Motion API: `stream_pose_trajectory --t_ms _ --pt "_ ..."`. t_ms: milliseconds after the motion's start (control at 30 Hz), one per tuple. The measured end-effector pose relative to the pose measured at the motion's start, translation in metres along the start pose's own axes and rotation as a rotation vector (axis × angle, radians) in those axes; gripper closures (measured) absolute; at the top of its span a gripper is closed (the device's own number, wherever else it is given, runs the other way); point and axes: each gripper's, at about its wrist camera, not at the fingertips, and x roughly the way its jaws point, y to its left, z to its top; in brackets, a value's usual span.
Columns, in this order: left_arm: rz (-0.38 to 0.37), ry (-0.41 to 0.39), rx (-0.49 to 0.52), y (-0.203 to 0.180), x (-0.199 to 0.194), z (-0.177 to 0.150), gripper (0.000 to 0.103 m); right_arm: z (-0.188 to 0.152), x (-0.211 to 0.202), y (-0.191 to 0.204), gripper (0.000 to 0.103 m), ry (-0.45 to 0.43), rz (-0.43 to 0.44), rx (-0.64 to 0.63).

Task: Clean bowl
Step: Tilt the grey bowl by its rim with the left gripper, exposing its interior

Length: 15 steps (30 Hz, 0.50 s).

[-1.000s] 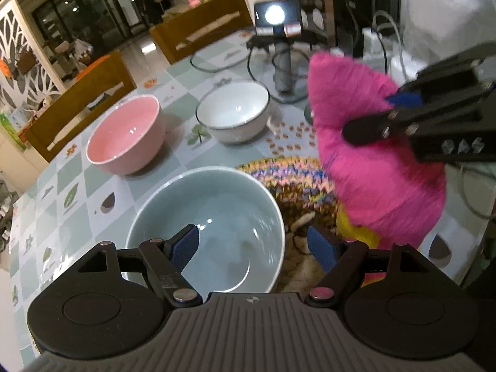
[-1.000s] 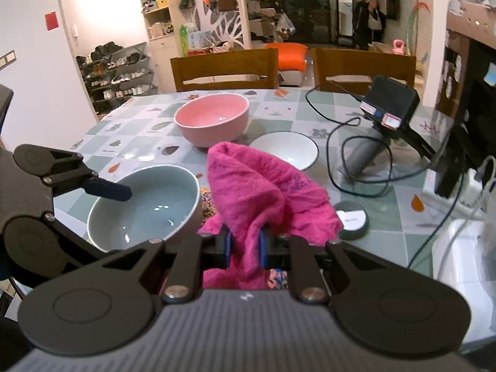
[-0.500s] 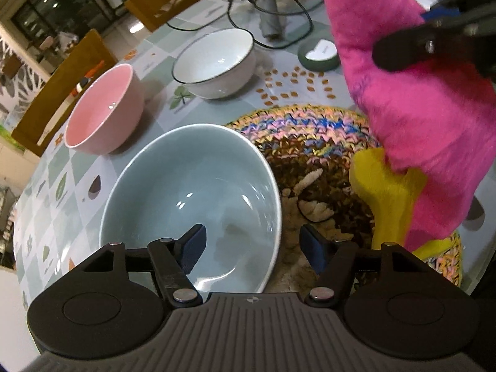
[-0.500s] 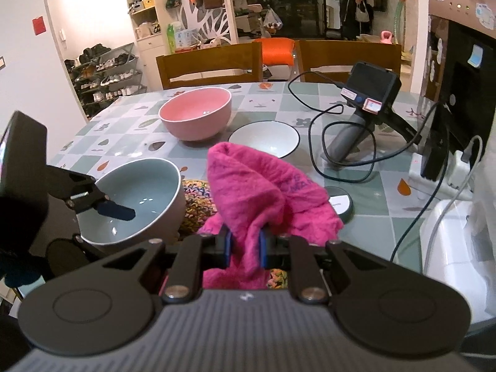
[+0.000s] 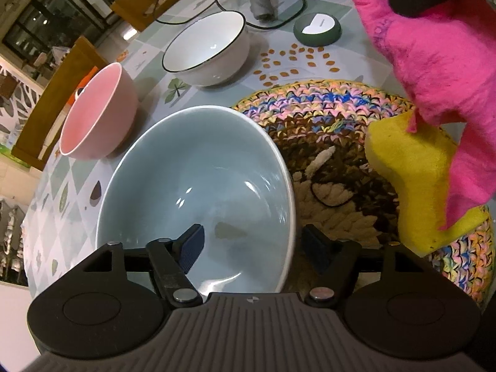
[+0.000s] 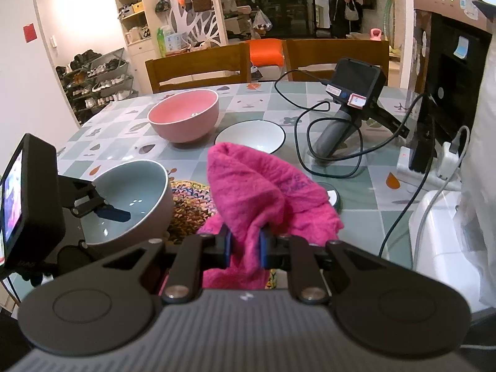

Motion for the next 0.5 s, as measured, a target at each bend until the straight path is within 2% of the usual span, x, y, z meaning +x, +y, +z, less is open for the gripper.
stream_pose_trajectory --t_ms 67,500 --pt "0.011 -0.005 0.016 -0.001 0.001 0.0 0.02 0.0 0.0 0.0 0.085 0.0 0.0 0.0" --pt "0.1 -0.038 0.138 -0.013 0.004 -0.001 0.005 -0.001 0.0 0.003 0.085 -0.003 -0.001 0.002"
